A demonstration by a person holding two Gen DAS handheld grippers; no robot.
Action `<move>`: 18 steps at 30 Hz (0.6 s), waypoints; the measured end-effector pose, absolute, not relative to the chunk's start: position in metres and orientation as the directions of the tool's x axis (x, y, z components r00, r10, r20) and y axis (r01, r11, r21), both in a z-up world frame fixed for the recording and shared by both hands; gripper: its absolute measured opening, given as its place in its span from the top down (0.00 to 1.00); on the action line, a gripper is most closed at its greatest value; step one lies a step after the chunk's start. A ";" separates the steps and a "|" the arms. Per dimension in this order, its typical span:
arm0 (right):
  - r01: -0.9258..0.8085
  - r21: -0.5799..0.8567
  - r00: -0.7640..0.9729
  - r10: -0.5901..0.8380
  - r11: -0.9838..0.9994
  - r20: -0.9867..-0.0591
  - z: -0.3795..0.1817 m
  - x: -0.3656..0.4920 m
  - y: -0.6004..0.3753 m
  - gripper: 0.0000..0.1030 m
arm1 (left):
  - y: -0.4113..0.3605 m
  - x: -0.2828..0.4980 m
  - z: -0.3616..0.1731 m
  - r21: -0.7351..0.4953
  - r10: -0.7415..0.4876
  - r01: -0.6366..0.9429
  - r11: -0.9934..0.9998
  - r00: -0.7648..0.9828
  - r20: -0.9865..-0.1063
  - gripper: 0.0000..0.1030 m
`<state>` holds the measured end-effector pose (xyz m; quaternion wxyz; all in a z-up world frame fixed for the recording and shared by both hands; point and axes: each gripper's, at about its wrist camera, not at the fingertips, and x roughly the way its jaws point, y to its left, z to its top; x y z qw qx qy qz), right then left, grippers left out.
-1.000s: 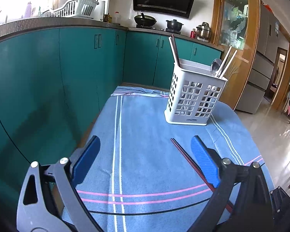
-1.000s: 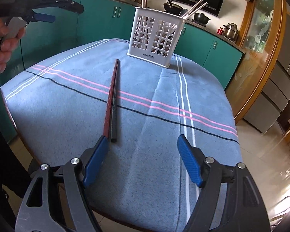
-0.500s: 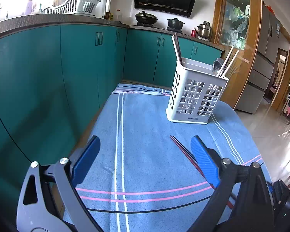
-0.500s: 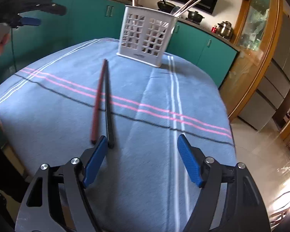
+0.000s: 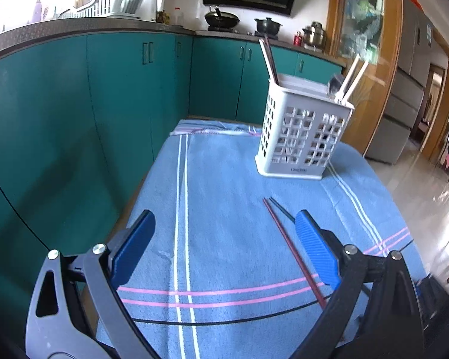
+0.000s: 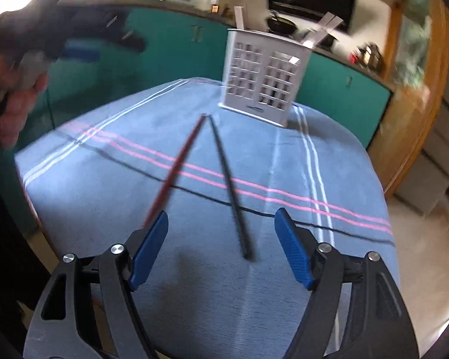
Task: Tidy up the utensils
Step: 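Lower the left tool onto a dark red chopstick and close it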
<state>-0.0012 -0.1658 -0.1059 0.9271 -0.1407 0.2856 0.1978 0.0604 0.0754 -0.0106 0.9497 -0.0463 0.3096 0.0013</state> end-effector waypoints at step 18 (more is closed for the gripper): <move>-0.418 -0.007 0.685 0.310 0.908 -0.659 -0.032 0.059 -0.185 0.29 | 0.033 0.162 -0.077 -0.093 -0.069 -0.020 0.995 0.530 -0.845 0.49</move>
